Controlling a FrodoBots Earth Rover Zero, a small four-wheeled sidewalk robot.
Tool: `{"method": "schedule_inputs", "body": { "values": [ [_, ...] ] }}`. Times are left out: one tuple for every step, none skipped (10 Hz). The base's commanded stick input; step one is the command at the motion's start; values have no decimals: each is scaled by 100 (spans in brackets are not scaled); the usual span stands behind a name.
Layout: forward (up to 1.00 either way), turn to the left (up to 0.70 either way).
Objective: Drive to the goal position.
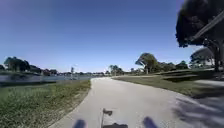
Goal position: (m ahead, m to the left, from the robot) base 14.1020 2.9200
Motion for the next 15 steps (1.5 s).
{"method": "schedule_inputs", "body": {
  "values": [
    [85, 0],
    [85, 0],
    [85, 0],
    [85, 0],
    [85, 0],
    [85, 0],
    [85, 0],
    [85, 0],
    [85, 27],
    [85, 34],
    [85, 34],
    [85, 34],
    [85, 34],
    [85, 0],
    [85, 0]
  ]
}}
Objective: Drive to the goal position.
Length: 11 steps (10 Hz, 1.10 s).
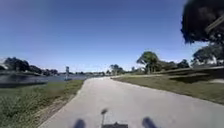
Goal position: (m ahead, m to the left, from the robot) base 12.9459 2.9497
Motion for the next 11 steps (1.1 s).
{"method": "schedule_inputs", "body": {
  "values": [
    [85, 0],
    [85, 0],
    [85, 0],
    [85, 0],
    [85, 0],
    [85, 0],
    [85, 0],
    [85, 0],
    [85, 0],
    [85, 0],
    [85, 0]
  ]
}}
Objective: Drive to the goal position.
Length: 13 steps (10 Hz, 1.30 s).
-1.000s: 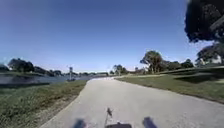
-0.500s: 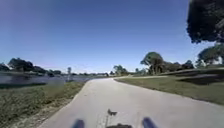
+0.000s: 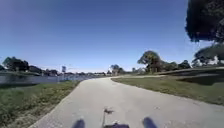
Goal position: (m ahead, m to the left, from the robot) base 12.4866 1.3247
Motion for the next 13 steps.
{"method": "schedule_inputs", "body": {
  "values": [
    [85, 0],
    [85, 0],
    [85, 34],
    [85, 34],
    [85, 34],
    [85, 34],
    [85, 34],
    [85, 30],
    [85, 0],
    [85, 0],
    [85, 0],
    [85, 0],
    [85, 0]
  ]
}}
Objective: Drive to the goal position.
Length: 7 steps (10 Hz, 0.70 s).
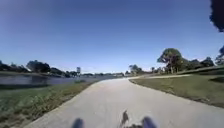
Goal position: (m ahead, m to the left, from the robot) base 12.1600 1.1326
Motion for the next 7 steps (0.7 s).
{"method": "schedule_inputs", "body": {
  "values": [
    [85, 0],
    [85, 0],
    [85, 0],
    [85, 0],
    [85, 0],
    [85, 0],
    [85, 0]
  ]
}}
